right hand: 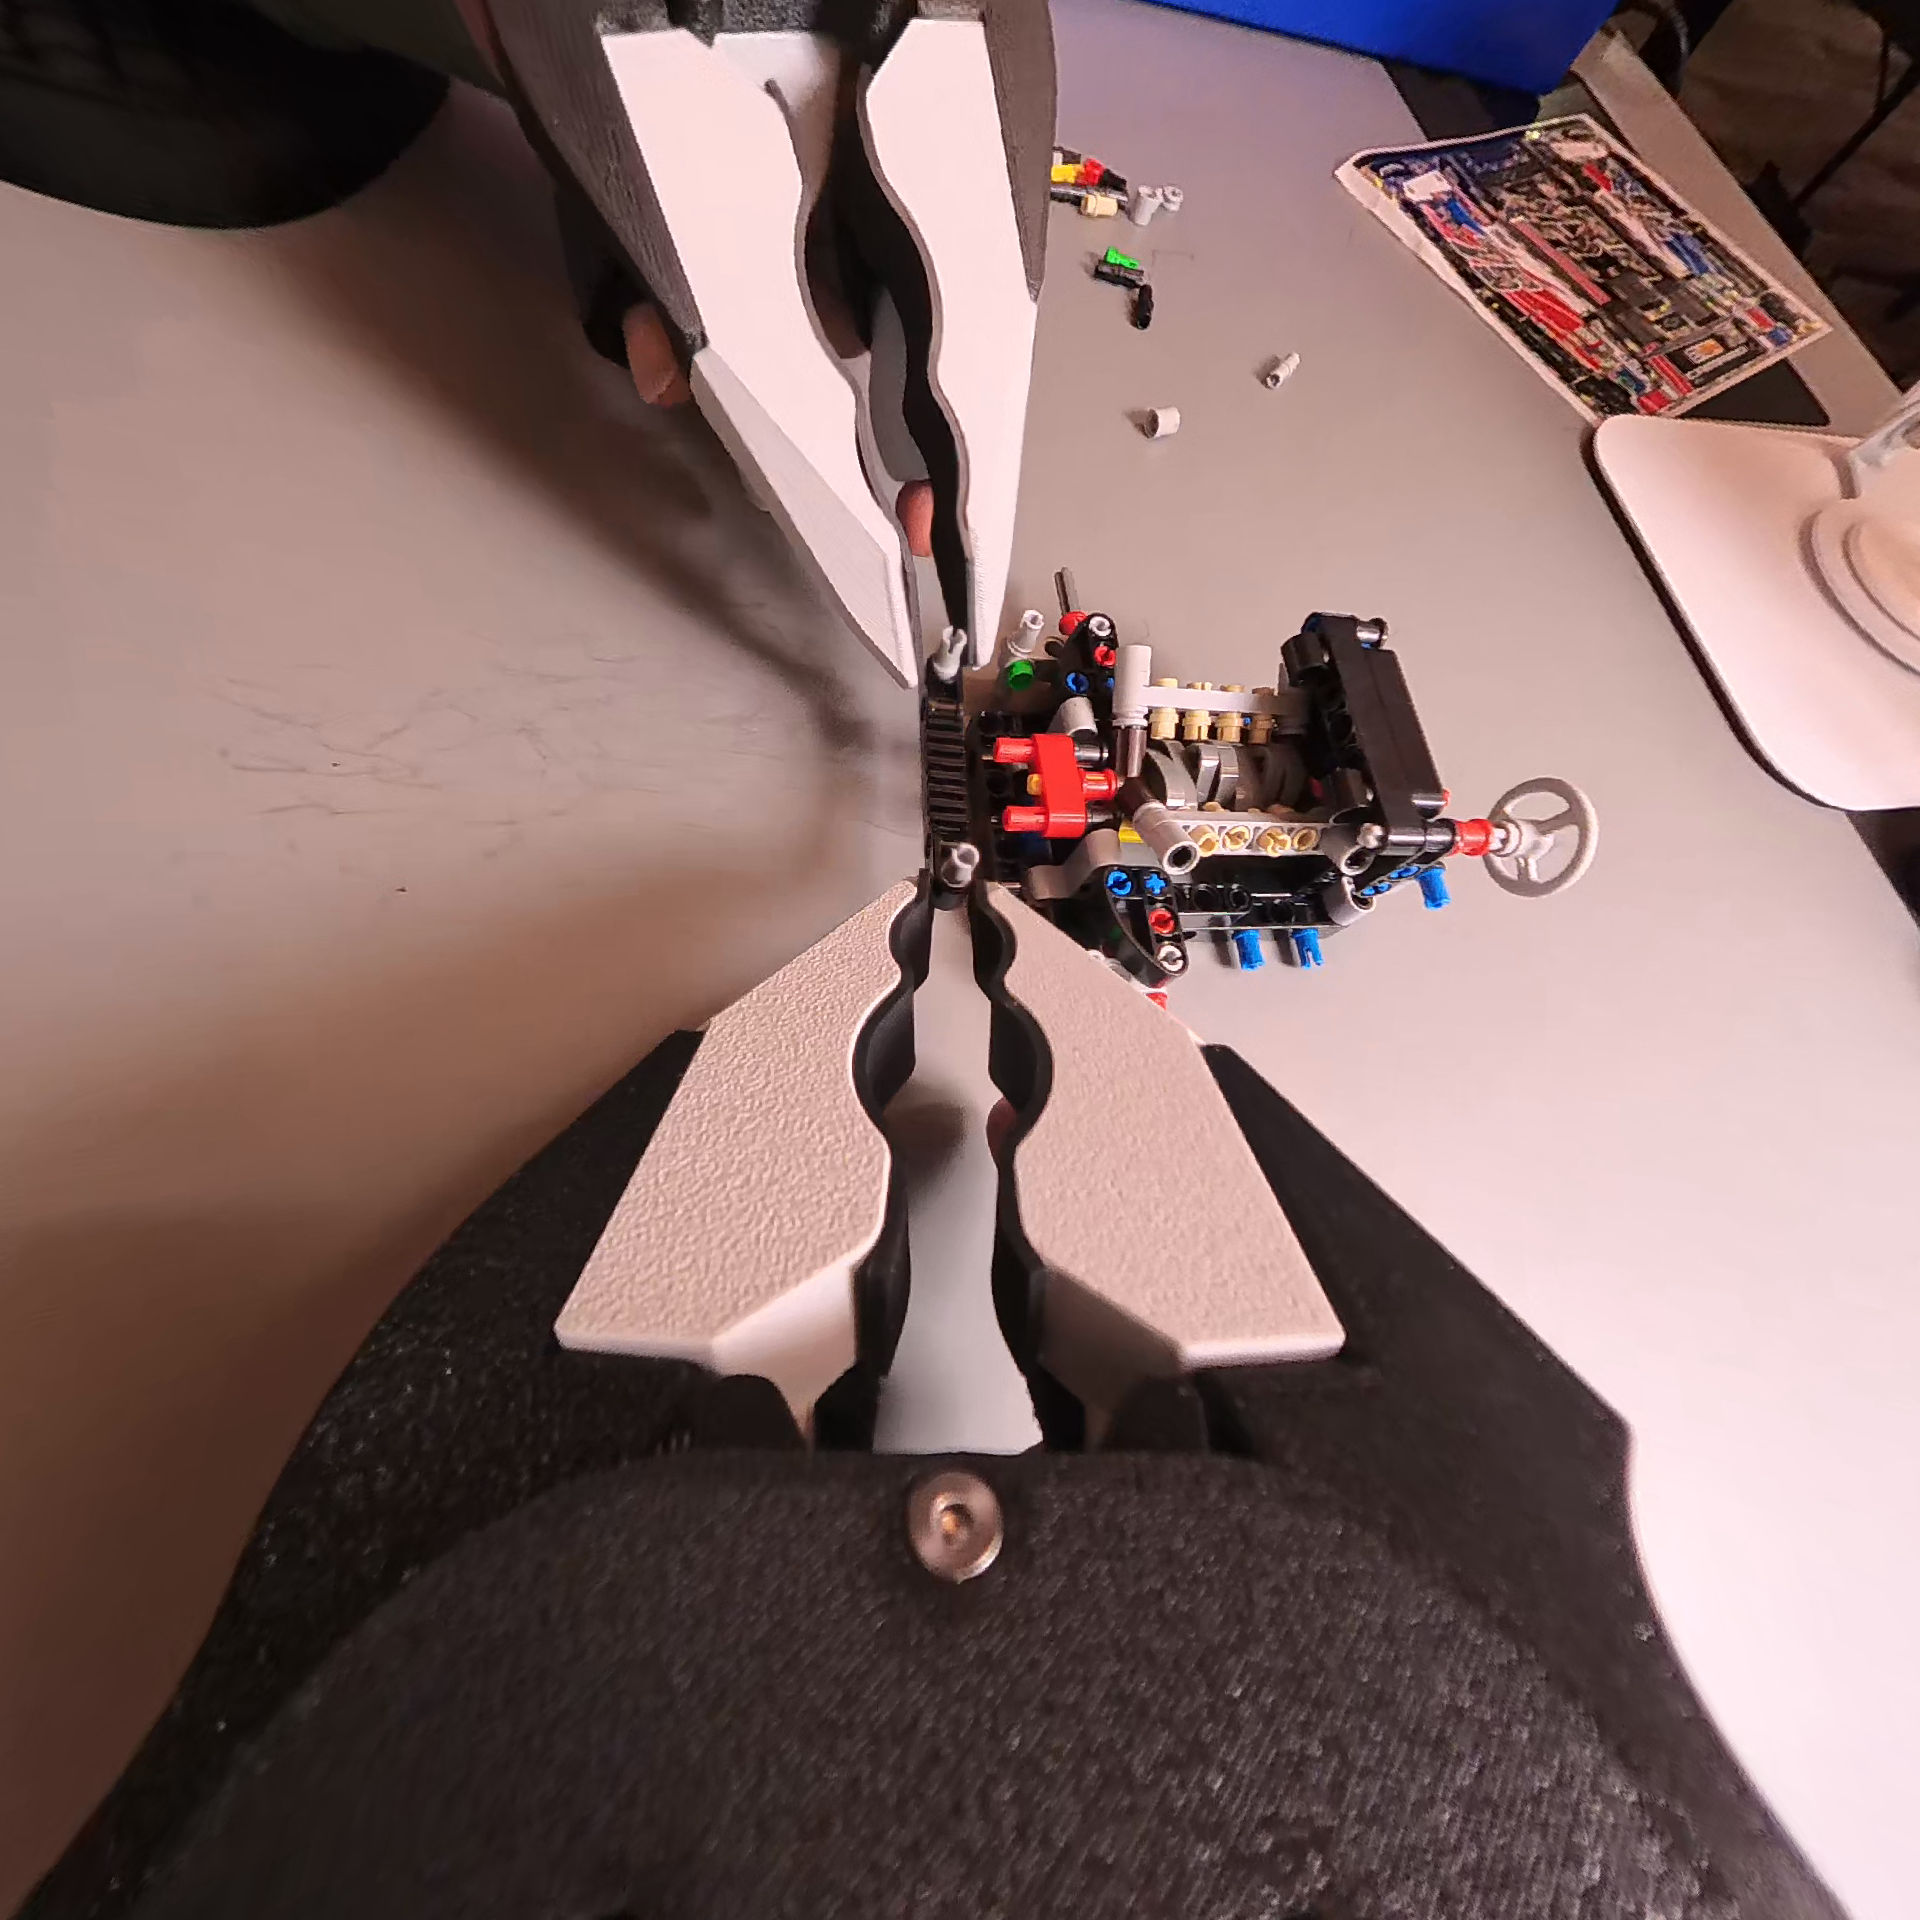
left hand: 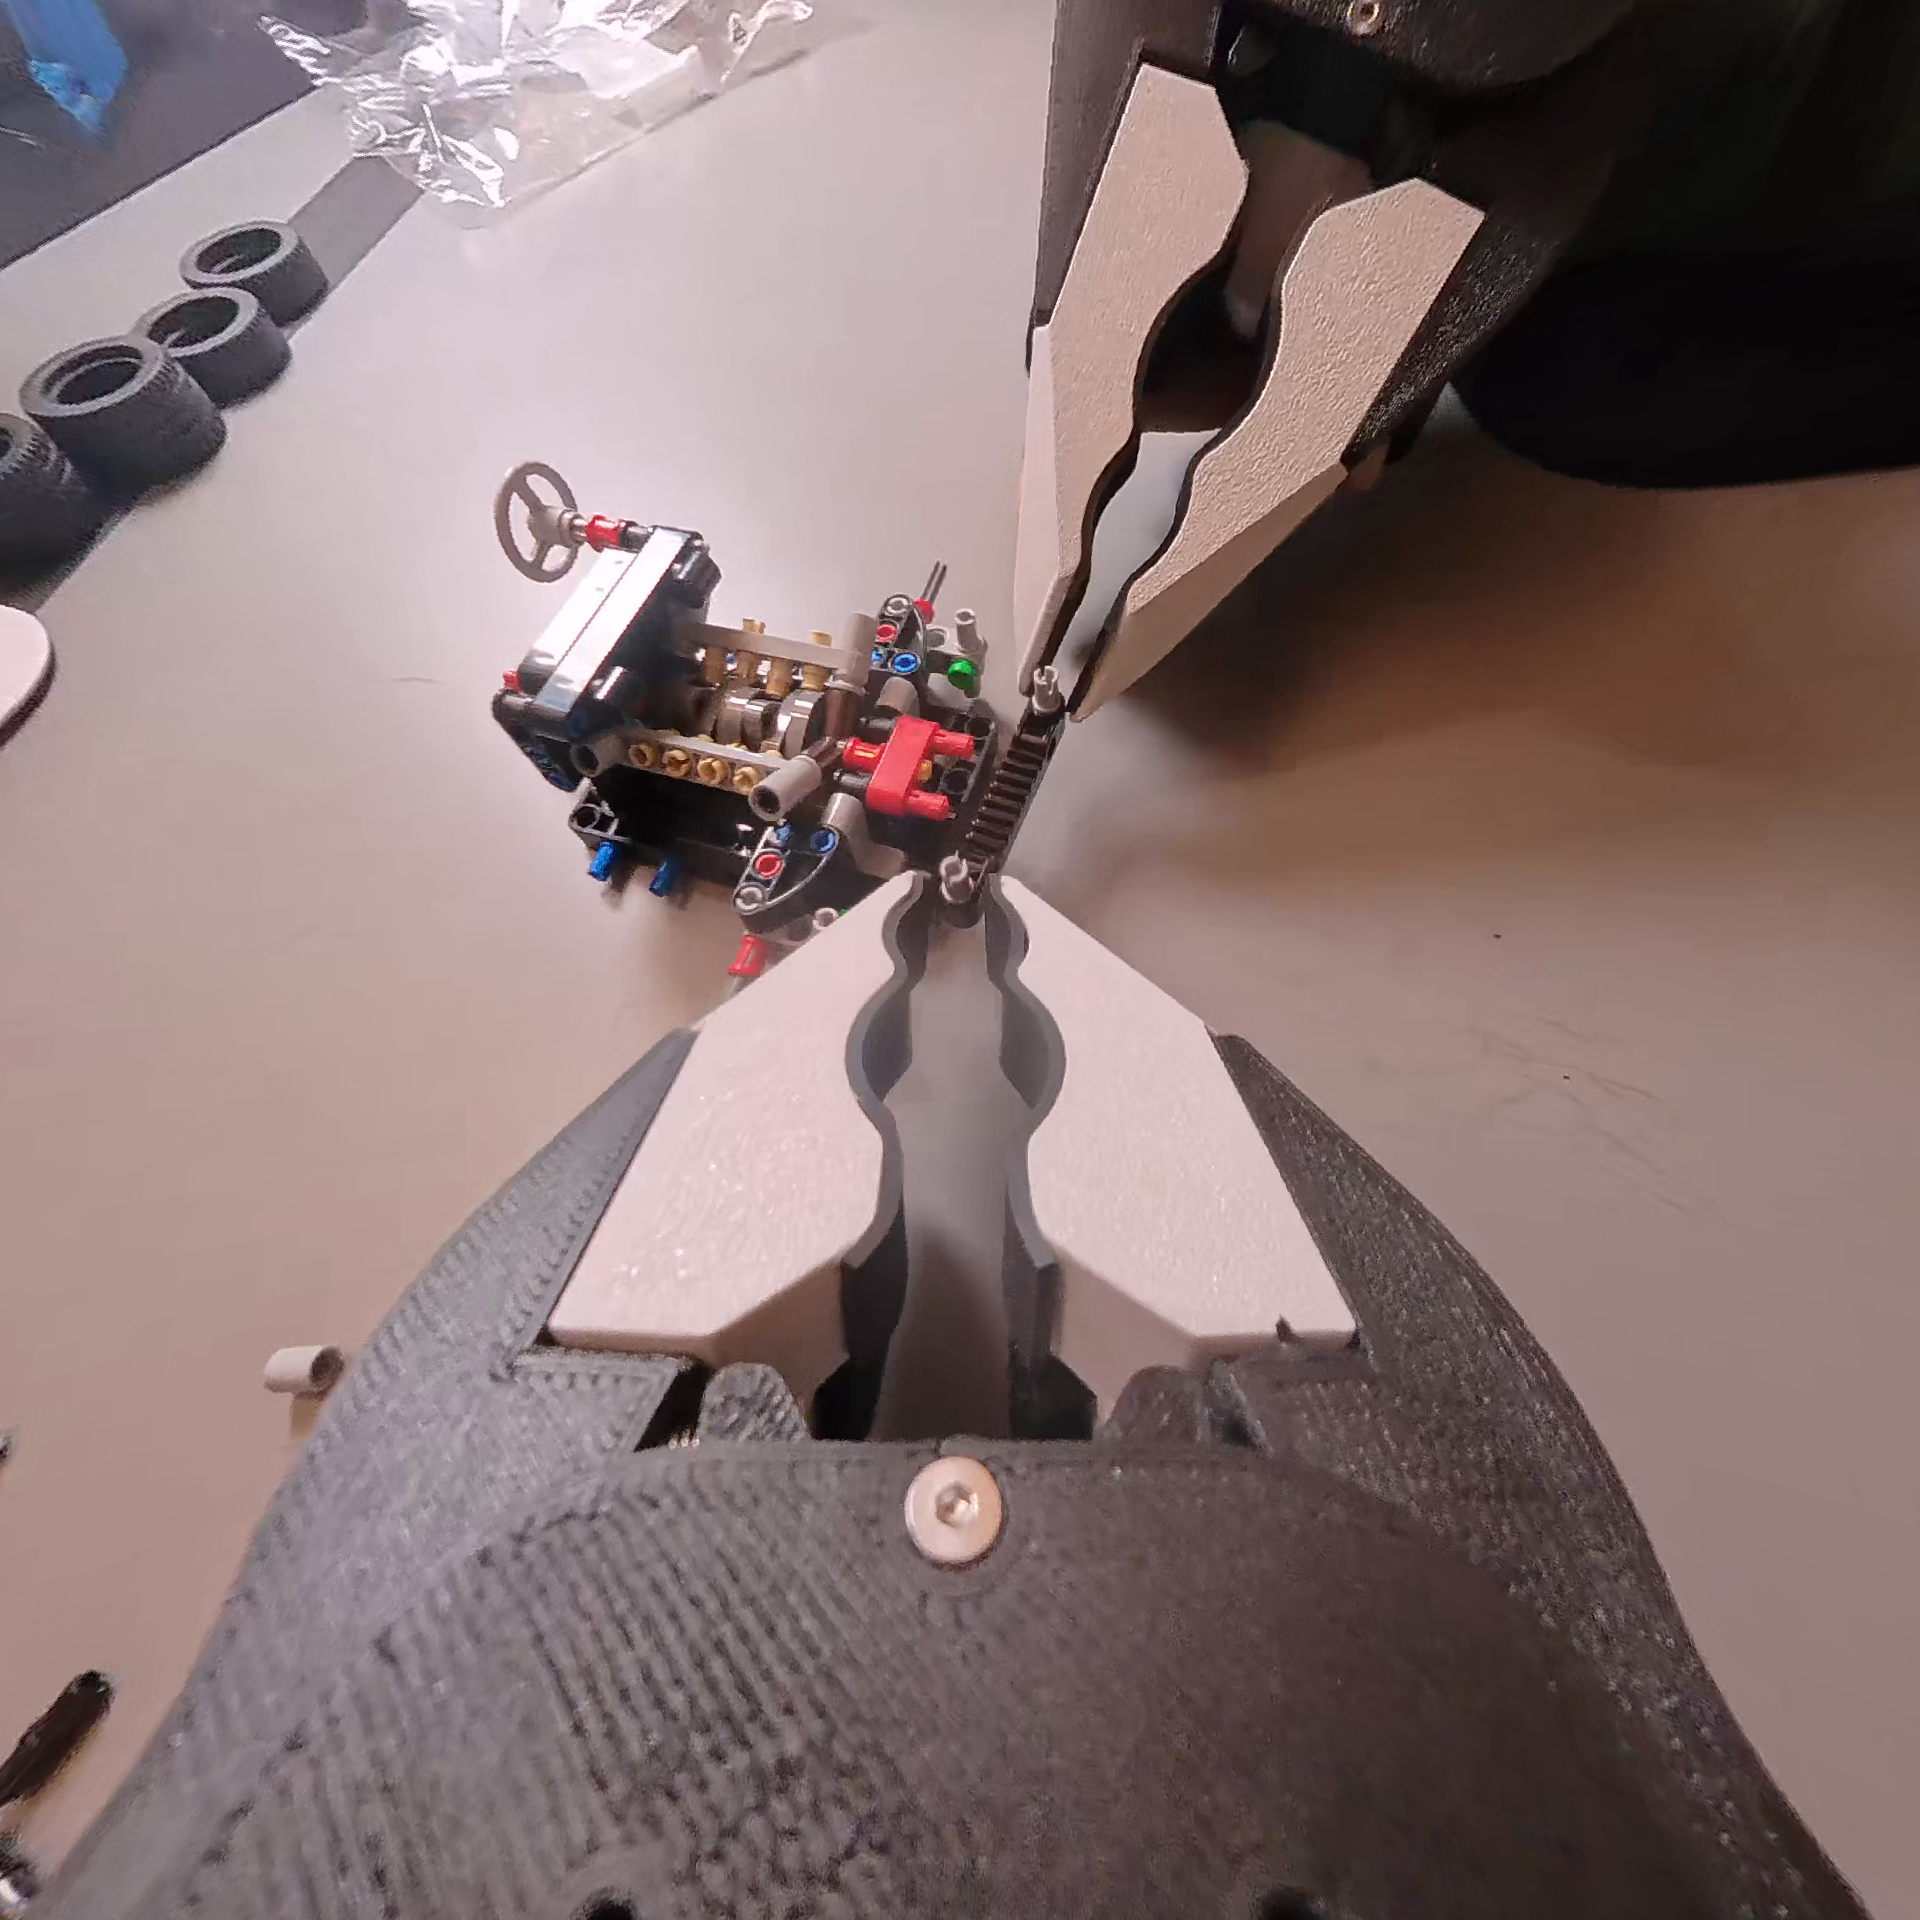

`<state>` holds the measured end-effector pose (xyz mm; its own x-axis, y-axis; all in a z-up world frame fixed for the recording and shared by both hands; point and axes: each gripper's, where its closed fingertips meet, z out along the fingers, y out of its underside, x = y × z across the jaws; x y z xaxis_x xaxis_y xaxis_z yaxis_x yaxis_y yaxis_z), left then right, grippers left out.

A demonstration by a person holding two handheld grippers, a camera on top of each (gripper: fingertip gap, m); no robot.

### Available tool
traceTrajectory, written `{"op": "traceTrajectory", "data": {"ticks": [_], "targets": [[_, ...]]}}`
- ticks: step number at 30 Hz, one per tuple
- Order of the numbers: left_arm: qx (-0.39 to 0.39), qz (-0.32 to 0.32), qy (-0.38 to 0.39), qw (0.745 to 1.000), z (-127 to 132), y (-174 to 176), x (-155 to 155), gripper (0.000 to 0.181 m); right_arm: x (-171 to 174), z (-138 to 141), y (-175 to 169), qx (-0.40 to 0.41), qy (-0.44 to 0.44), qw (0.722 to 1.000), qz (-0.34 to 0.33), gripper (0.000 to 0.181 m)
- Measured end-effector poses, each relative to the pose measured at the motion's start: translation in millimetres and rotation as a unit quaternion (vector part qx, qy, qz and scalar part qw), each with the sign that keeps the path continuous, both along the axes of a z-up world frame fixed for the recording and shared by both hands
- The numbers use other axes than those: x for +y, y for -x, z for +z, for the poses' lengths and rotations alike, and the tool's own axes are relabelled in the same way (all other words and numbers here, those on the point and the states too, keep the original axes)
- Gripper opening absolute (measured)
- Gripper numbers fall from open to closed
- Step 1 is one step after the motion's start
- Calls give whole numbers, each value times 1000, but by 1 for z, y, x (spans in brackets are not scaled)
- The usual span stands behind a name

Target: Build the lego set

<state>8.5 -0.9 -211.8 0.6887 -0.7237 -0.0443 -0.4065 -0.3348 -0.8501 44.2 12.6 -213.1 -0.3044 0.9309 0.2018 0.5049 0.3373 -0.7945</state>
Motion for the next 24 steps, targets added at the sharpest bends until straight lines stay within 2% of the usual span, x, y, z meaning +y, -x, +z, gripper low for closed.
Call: {"op": "traceTrajectory", "data": {"ticks": [8,16,19,24], "targets": [[59,34,-53,996,2,6,9,16,2,0,2,3,-12,1000,-8,6],[63,25,-47,997,-1,8,4,24,2,11,3,29,-12,999,-8,5],[64,25,-50,996,-1,7,4,24,2,18,5,49,-6,999,-7,5],[83,34,-64,994,-1,9,8,20,6,10,3,30,-30,999,-13,4]]}}
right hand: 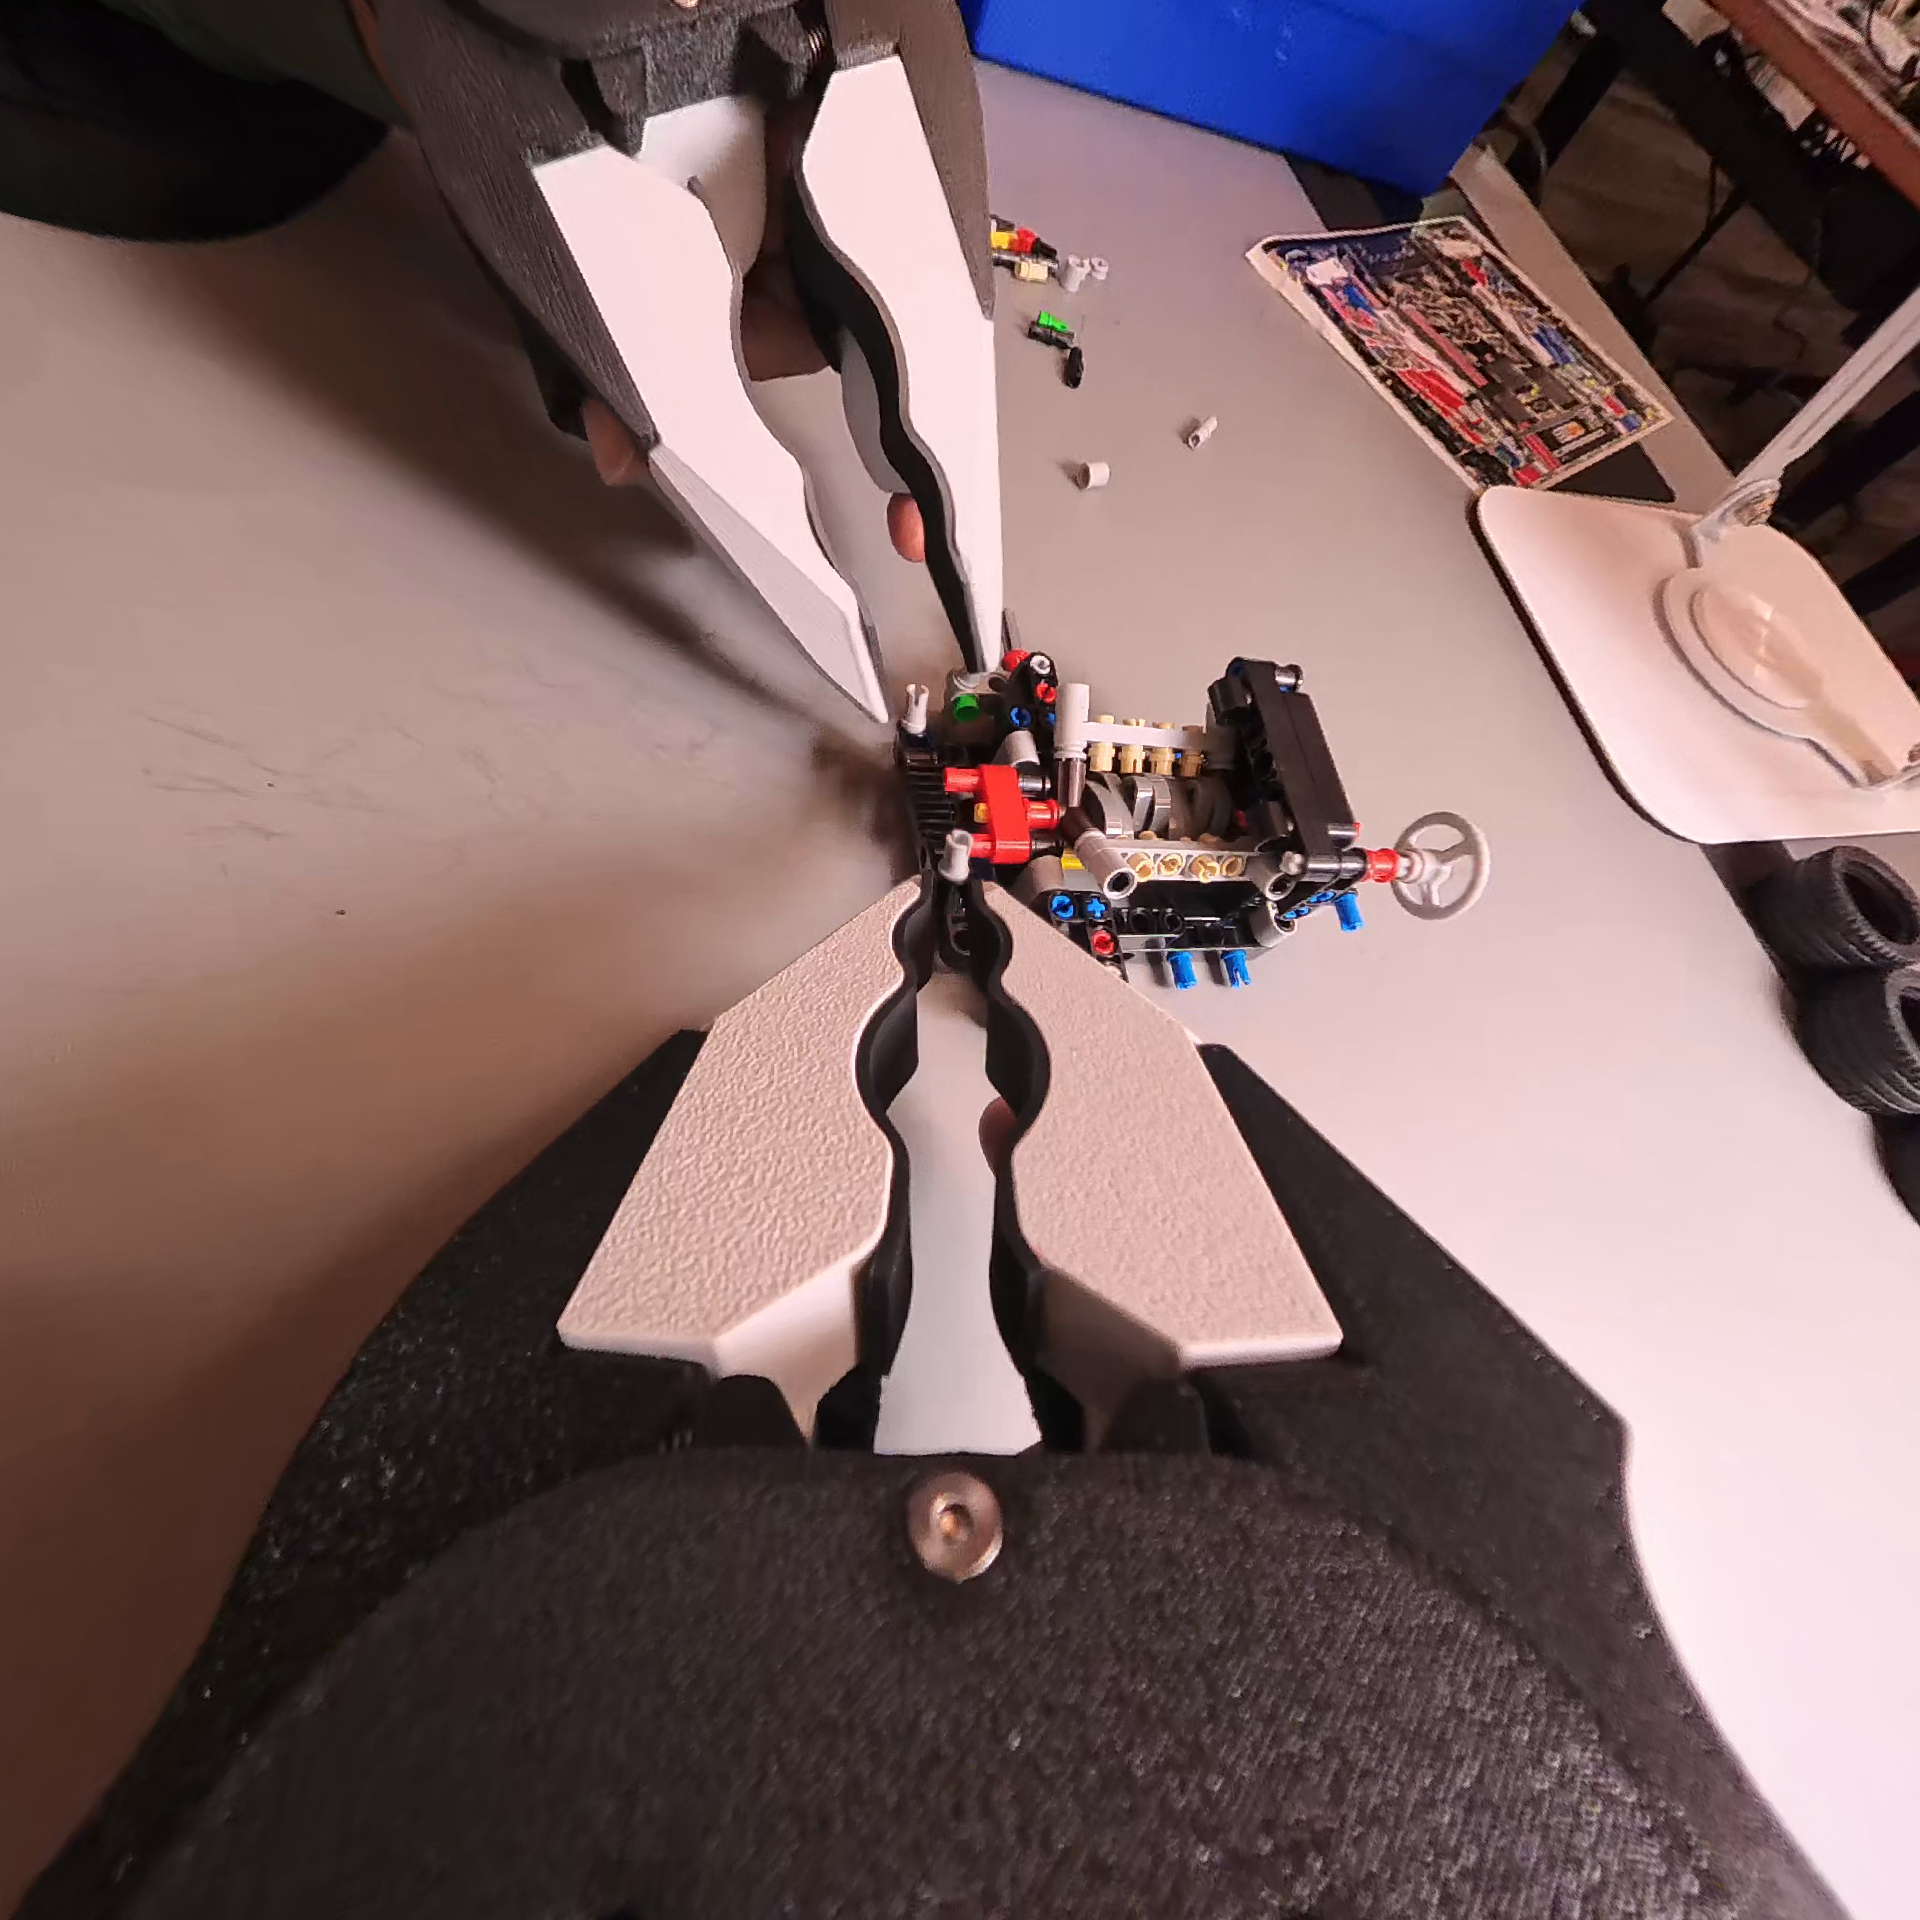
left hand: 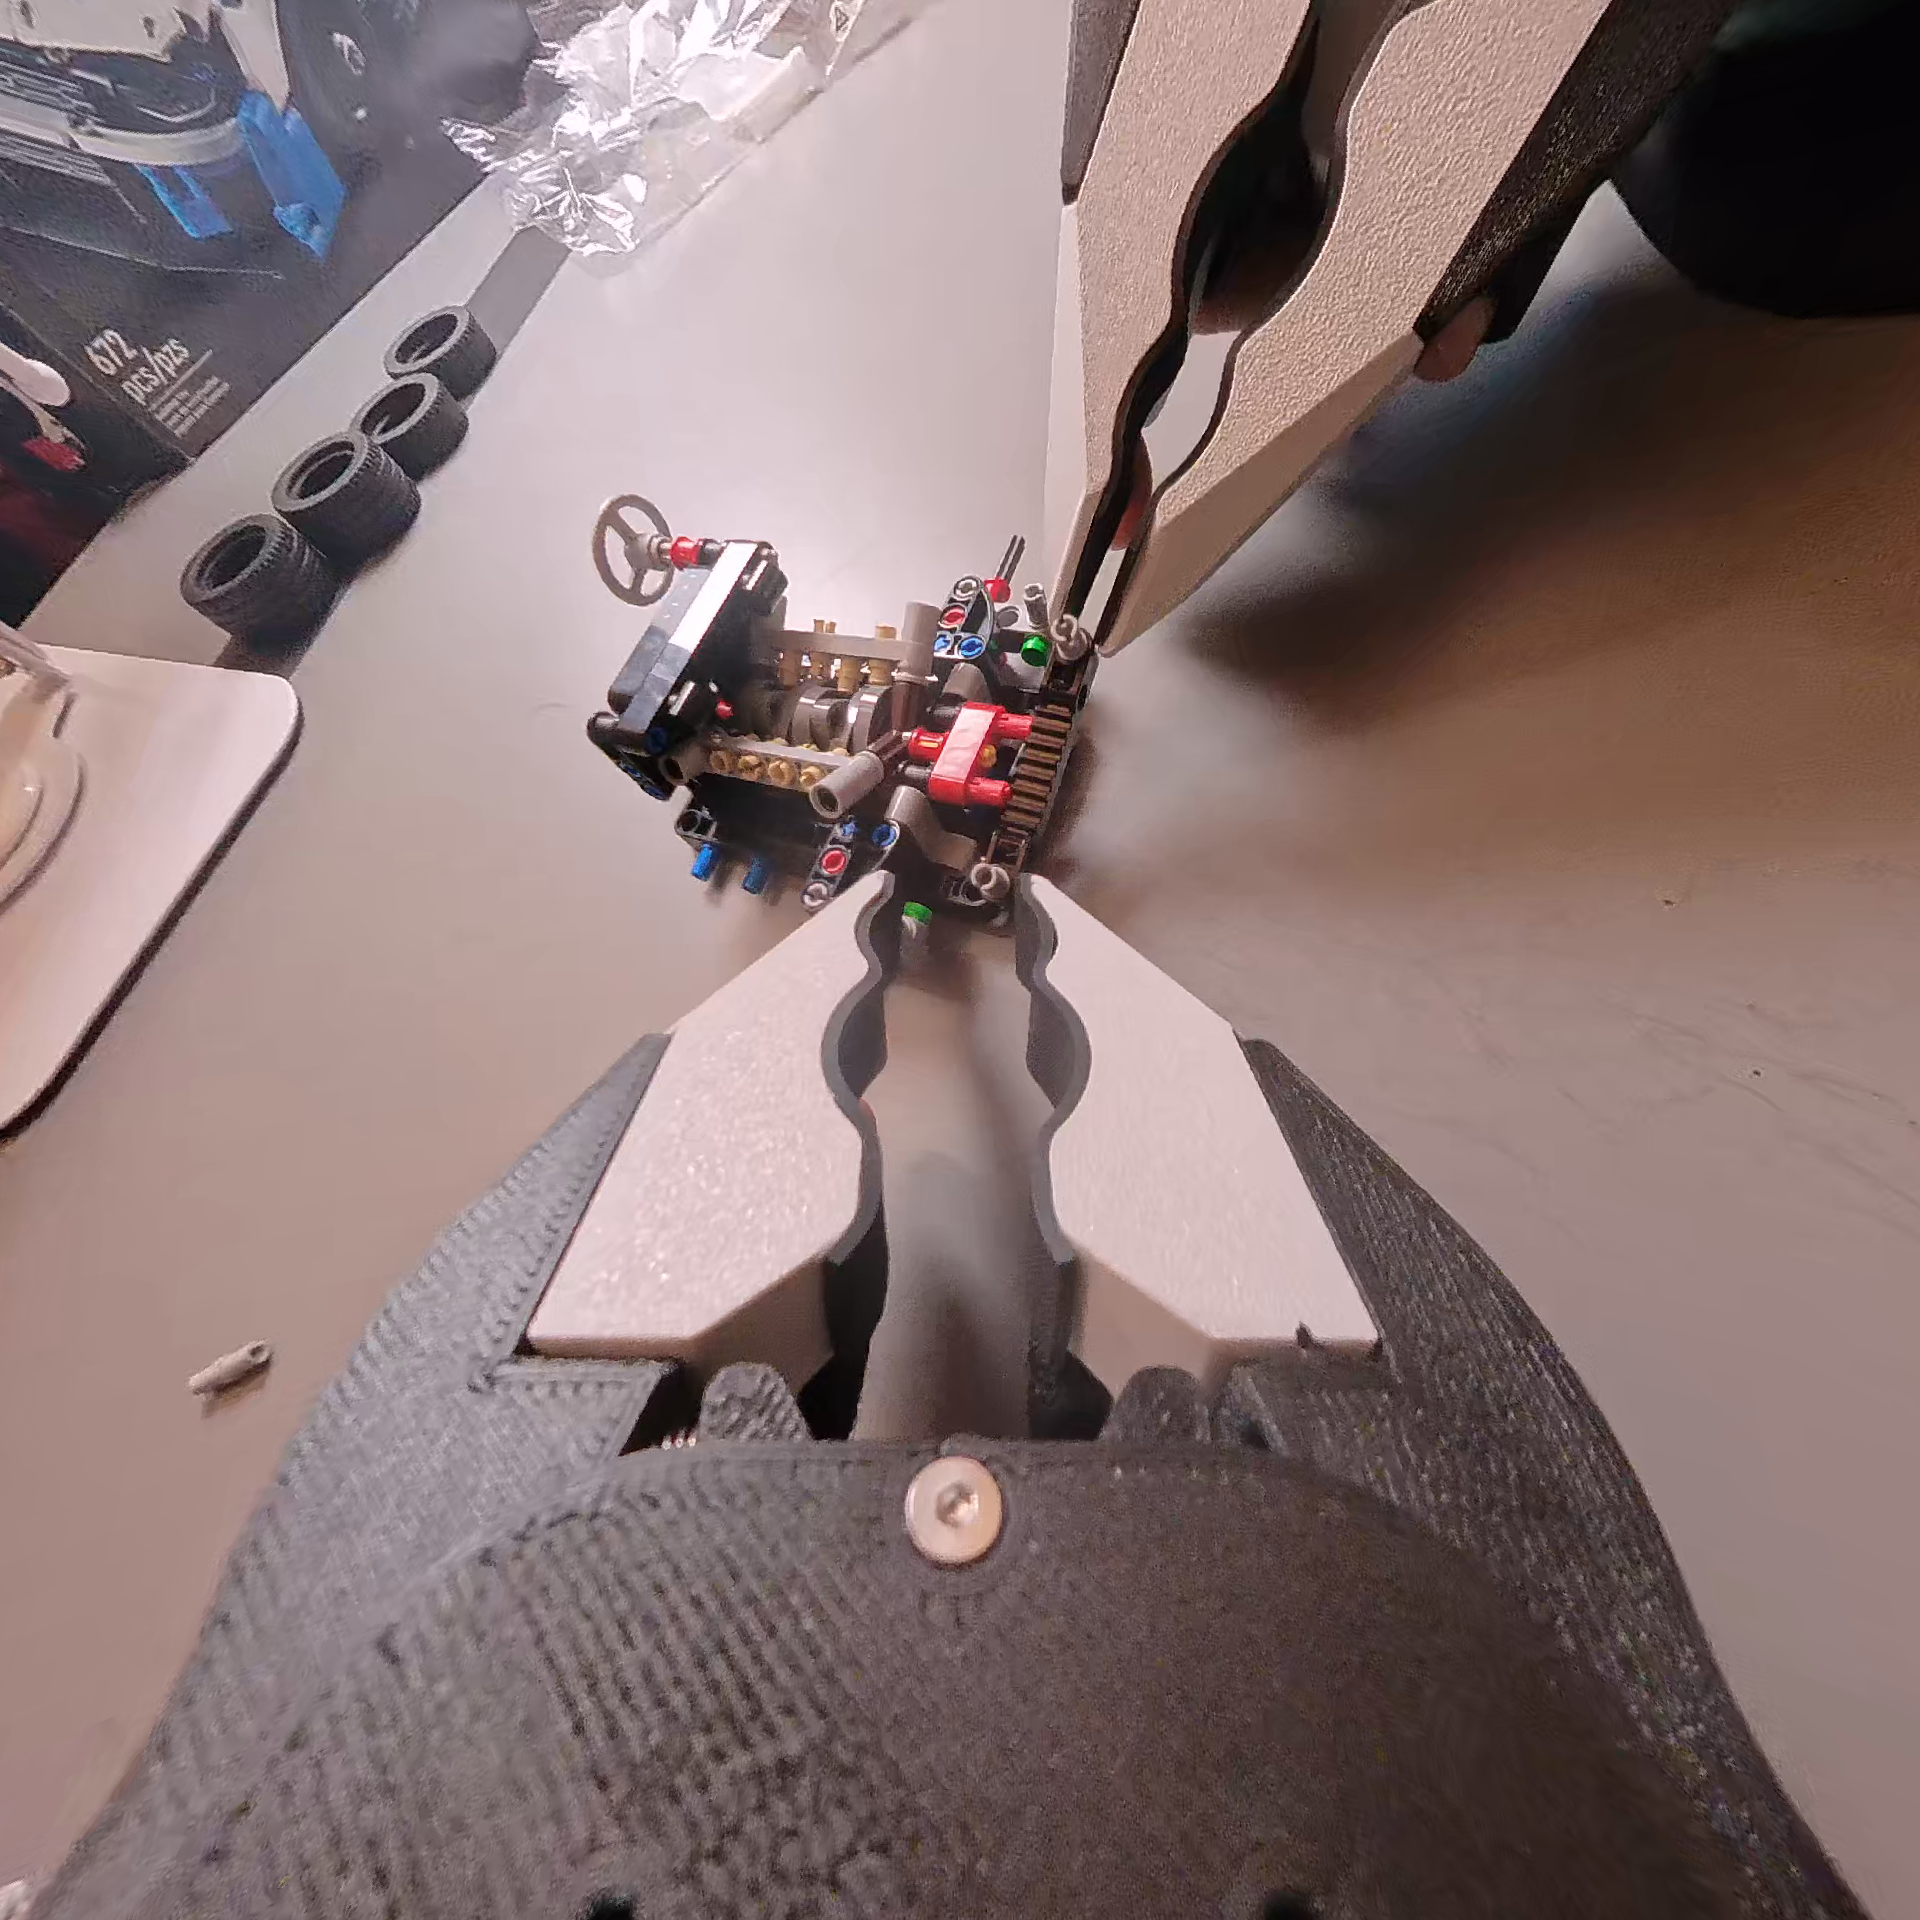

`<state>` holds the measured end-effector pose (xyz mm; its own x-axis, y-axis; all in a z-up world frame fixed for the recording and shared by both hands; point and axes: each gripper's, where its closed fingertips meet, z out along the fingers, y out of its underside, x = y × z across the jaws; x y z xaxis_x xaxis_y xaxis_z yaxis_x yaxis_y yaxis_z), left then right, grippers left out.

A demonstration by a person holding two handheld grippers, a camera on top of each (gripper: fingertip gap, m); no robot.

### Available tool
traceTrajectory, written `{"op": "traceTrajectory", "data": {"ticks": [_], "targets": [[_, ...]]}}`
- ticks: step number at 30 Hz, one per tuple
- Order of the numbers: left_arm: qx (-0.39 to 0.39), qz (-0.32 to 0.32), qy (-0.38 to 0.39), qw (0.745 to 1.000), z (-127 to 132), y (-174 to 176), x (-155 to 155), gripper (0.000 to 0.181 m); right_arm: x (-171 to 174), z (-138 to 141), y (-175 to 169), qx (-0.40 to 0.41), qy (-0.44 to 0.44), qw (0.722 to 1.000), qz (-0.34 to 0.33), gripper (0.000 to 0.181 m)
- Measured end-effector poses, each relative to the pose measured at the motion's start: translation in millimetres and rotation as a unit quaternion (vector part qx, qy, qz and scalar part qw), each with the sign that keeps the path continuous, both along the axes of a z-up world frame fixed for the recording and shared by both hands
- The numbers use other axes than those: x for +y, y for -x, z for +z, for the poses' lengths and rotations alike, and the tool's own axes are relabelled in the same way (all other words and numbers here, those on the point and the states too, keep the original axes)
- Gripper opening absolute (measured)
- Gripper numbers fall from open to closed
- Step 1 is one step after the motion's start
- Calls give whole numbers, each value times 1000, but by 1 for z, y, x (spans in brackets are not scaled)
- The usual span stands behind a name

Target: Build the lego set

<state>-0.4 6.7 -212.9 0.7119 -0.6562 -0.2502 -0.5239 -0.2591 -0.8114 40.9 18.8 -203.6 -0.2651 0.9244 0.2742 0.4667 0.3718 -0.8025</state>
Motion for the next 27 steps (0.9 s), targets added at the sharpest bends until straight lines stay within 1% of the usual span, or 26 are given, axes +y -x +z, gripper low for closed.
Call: {"op": "traceTrajectory", "data": {"ticks": [3,7,10,14,16,18,23,27], "targets": [[21,2,-18,1000,0,0,2,23,2,-1,0,-4,-11,1000,-5,4],[39,1,-30,999,0,-2,4,33,6,-6,-1,-18,-40,999,-14,2],[53,-1,-38,998,-1,-2,5,36,8,-7,0,-23,-58,998,-20,0],[71,0,-51,996,0,-1,6,28,5,-8,0,-27,-65,997,-17,0],[67,-10,-49,997,2,-2,2,23,3,-6,-1,-25,-63,998,-12,1],[55,-25,-44,997,4,-4,-2,20,-3,-5,-3,-31,-46,998,1,6],[55,-75,-12,996,1,-7,-7,21,-23,-12,-8,-76,-6,997,25,17],[45,-104,16,993,0,-9,-6,19,-24,-19,-2,-89,-3,996,5,21]]}}
